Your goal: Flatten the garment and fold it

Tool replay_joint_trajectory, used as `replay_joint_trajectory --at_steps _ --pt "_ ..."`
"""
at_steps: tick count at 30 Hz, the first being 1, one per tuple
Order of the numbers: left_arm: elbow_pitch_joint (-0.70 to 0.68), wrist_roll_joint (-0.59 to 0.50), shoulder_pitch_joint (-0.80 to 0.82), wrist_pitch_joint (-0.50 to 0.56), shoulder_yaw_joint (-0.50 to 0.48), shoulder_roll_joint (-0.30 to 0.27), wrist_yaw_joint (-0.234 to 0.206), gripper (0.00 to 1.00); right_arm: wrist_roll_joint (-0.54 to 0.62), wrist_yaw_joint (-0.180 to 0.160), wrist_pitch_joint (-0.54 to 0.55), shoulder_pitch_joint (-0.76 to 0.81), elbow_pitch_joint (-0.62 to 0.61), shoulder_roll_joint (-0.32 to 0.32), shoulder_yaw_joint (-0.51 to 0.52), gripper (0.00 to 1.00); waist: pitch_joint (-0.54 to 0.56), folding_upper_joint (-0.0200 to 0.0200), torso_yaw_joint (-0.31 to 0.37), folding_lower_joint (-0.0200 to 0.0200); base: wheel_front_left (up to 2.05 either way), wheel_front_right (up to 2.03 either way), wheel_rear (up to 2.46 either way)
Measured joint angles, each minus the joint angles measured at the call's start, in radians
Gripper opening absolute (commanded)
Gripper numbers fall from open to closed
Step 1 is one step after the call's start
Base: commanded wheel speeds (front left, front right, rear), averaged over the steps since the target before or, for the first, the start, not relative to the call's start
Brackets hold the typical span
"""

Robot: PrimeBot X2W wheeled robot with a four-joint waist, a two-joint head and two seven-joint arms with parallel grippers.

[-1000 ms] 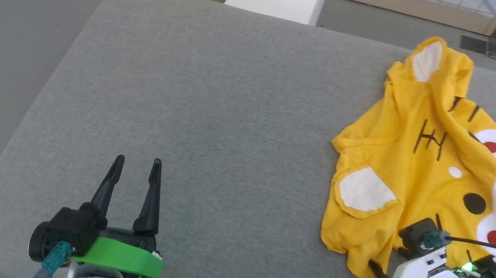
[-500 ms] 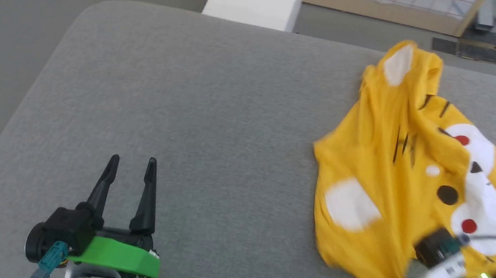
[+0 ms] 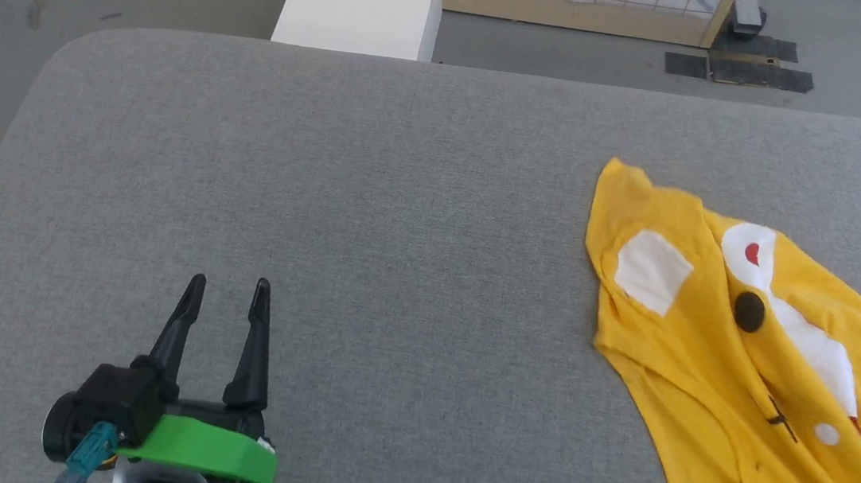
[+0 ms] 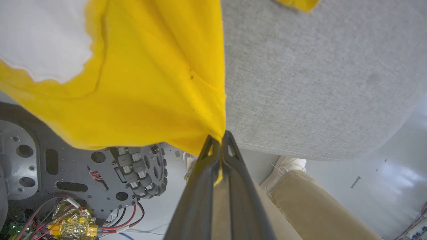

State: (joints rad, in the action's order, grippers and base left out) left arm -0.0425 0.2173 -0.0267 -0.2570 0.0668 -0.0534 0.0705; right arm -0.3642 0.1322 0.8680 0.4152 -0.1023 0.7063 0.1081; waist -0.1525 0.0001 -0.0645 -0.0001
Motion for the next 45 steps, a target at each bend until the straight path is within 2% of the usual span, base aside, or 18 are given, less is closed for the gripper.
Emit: replay_joint_trajectory --at_steps 4,5,6,13,18,19,23,27,34,38,45 --pt "0.004 -0.008 -0.004 0.000 0.000 0.000 0.005 1.00 0.068 0.000 -0.092 -0.008 0.026 -0.045 0.062 0.00 0.012 0.0000 0.007 0.0000 0.00 0.00 0.00" --pt "0.006 -0.010 -0.007 0.000 0.000 0.000 0.007 1.00 0.077 0.000 -0.128 -0.023 0.024 -0.077 0.071 0.39 0.017 0.0000 0.008 0.0000 0.00 0.00 0.00" --pt "0.006 -0.012 -0.009 0.000 0.000 0.000 0.008 1.00 0.084 0.000 -0.153 -0.038 0.019 -0.100 0.073 1.00 0.020 0.0000 0.009 0.0000 0.00 0.00 0.00" --pt "-0.006 -0.021 -0.040 0.000 -0.016 -0.002 0.009 1.00 0.125 0.000 -0.398 -0.215 -0.119 -0.370 0.136 1.00 0.054 0.0000 0.024 0.0000 0.00 0.00 0.00" --pt "-0.051 -0.024 -0.066 0.000 -0.021 -0.003 0.016 1.00 0.236 0.000 -0.639 -0.249 -0.247 -0.607 0.168 1.00 0.066 0.0000 0.040 0.0001 0.00 0.00 0.00" --pt "-0.062 -0.024 -0.071 0.000 -0.020 -0.003 0.016 1.00 0.255 0.000 -0.676 -0.247 -0.258 -0.630 0.164 1.00 0.066 0.0000 0.043 0.0000 0.00 0.00 0.00" --pt "-0.093 -0.023 -0.074 0.000 -0.004 -0.003 0.019 1.00 0.265 0.000 -0.774 -0.233 -0.267 -0.655 0.149 1.00 0.060 0.0000 0.059 0.0000 0.00 0.00 0.00" --pt "-0.097 -0.031 0.002 0.041 0.070 -0.030 0.040 1.00 0.193 0.000 -0.829 -0.228 -0.231 -0.655 0.149 1.00 0.035 0.0000 0.073 0.0000 0.00 0.00 0.00" --pt "0.014 -0.058 0.422 0.278 0.317 -0.084 0.054 1.00 0.185 0.000 -0.873 -0.266 -0.210 -0.655 0.174 1.00 -0.034 0.0000 0.089 0.0000 0.00 0.00 0.00" --pt "0.121 0.002 0.679 0.383 0.483 -0.088 0.058 1.00 0.188 0.000 -0.873 -0.298 -0.213 -0.655 0.188 1.00 -0.085 0.0000 0.095 0.0000 0.00 0.00 0.00" --pt "0.302 0.109 0.940 0.442 0.648 -0.058 0.058 1.00 0.208 0.000 -0.875 -0.370 -0.285 -0.655 0.227 1.00 -0.174 0.0000 0.110 0.0001 0.00 0.00 0.00"
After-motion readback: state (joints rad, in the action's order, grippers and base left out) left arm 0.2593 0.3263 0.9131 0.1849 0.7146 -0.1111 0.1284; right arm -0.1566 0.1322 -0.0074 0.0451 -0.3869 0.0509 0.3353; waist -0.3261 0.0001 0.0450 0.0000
